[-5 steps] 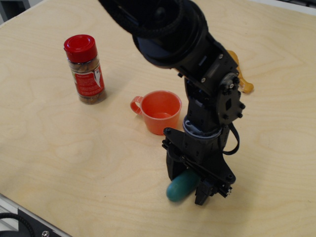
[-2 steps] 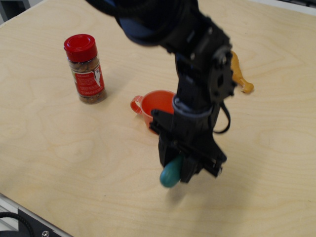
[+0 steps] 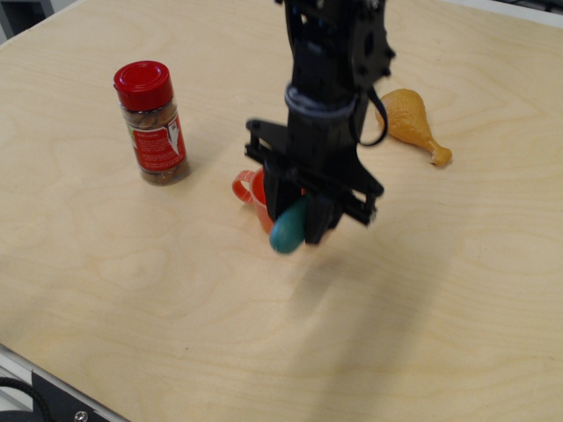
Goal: Put cucumber in cup
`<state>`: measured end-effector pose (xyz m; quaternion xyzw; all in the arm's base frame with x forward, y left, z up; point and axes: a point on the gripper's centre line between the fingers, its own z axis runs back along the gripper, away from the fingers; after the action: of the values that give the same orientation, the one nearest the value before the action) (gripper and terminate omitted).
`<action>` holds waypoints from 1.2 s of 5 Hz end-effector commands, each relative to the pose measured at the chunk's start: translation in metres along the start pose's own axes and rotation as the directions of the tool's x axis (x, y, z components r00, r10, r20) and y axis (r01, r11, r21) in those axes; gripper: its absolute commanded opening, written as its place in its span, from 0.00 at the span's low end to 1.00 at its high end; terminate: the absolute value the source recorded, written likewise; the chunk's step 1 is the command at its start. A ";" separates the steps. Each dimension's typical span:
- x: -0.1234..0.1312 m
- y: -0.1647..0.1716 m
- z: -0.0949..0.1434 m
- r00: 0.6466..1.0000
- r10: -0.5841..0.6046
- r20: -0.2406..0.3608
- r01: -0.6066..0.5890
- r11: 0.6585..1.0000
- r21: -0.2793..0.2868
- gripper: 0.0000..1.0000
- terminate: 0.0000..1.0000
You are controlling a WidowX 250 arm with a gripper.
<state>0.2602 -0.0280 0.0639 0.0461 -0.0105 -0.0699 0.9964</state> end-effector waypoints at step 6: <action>0.049 0.049 0.014 0.975 0.062 0.215 -0.078 0.995 0.068 1.00 0.00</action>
<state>0.3128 0.0115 0.0635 0.0758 -0.0921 -0.0378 0.9921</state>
